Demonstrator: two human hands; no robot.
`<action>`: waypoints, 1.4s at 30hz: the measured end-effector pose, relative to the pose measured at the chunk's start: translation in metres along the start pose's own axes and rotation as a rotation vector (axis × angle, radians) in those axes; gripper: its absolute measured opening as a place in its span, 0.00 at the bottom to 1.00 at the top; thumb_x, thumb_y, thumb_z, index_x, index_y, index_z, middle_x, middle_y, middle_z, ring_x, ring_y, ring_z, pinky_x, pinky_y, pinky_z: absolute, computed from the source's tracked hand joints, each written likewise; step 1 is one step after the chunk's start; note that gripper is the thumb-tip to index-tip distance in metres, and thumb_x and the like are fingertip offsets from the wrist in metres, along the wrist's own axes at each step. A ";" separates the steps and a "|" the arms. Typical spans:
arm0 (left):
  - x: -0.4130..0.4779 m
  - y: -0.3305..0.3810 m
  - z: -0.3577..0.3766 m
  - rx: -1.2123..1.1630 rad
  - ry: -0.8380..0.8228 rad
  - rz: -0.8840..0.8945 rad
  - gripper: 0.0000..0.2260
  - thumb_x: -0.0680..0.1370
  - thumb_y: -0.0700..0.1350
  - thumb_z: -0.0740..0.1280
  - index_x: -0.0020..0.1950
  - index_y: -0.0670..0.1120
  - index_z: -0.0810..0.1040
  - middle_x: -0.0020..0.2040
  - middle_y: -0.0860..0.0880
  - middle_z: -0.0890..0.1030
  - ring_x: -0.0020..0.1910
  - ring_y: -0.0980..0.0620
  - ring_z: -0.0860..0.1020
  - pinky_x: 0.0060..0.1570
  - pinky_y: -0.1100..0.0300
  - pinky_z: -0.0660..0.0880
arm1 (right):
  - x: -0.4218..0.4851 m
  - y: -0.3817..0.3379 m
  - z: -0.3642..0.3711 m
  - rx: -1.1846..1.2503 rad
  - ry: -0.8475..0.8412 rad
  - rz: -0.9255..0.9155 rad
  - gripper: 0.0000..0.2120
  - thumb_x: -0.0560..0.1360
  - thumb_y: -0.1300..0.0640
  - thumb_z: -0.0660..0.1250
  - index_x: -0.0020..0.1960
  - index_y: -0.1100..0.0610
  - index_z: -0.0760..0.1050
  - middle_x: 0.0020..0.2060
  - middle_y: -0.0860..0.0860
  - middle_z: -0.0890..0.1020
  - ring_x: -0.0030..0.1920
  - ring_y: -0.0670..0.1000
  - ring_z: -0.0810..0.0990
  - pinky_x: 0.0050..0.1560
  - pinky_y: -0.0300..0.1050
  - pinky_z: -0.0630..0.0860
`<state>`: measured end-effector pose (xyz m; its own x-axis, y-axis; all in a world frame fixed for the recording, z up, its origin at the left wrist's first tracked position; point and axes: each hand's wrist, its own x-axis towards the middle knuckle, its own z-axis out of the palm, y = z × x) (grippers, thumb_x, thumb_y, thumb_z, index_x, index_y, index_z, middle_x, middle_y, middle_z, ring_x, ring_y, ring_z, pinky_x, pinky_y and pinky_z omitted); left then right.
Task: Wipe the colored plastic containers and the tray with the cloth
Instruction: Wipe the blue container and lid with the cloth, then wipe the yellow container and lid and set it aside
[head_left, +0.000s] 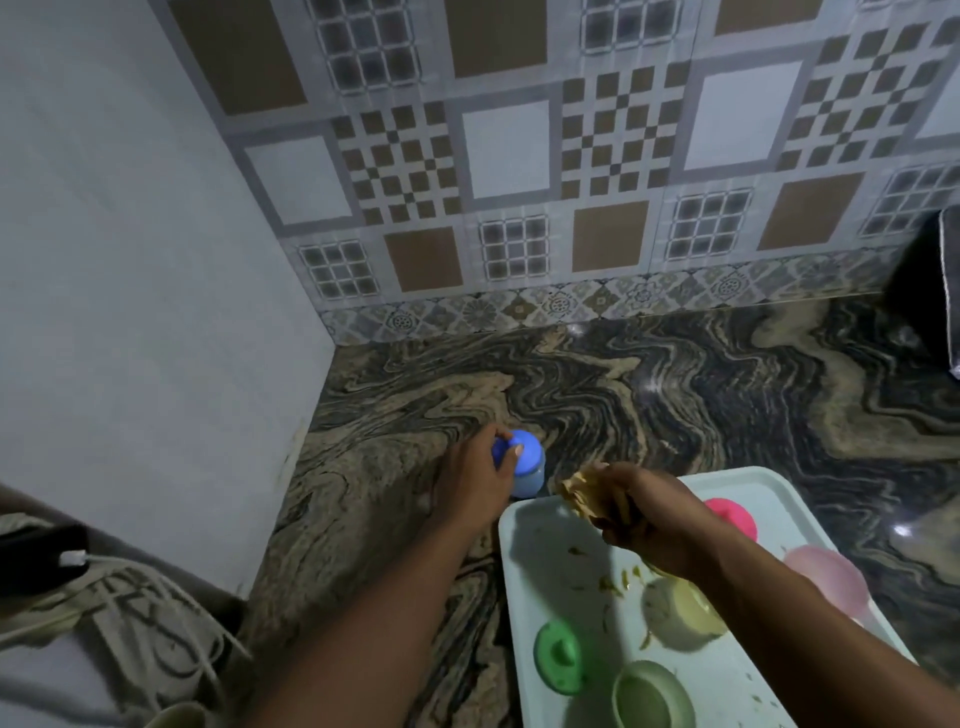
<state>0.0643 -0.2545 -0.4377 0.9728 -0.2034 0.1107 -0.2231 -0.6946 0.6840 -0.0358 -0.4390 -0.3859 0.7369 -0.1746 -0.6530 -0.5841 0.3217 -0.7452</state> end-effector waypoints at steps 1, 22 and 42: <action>0.003 -0.001 0.001 0.002 -0.010 0.019 0.06 0.76 0.55 0.67 0.49 0.54 0.77 0.46 0.51 0.82 0.45 0.47 0.80 0.43 0.52 0.77 | 0.001 0.001 0.000 -0.015 -0.004 -0.001 0.11 0.77 0.59 0.63 0.39 0.58 0.80 0.31 0.56 0.77 0.31 0.52 0.74 0.37 0.44 0.68; 0.018 -0.006 -0.008 0.098 -0.273 0.197 0.07 0.80 0.53 0.65 0.52 0.50 0.73 0.47 0.51 0.77 0.47 0.46 0.76 0.42 0.51 0.75 | 0.005 -0.003 0.014 0.222 0.121 0.049 0.13 0.79 0.50 0.62 0.41 0.58 0.73 0.33 0.59 0.70 0.31 0.56 0.72 0.31 0.44 0.71; 0.006 0.035 -0.010 0.065 -0.120 0.290 0.24 0.76 0.52 0.71 0.70 0.52 0.70 0.68 0.50 0.72 0.65 0.48 0.73 0.61 0.53 0.72 | -0.041 -0.025 -0.065 0.254 0.095 -0.237 0.26 0.72 0.67 0.50 0.60 0.64 0.82 0.60 0.67 0.82 0.61 0.66 0.81 0.70 0.62 0.71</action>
<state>0.0629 -0.2734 -0.4064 0.8548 -0.4764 0.2061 -0.4972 -0.6376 0.5884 -0.0738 -0.5005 -0.3492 0.7999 -0.3541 -0.4845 -0.2887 0.4806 -0.8280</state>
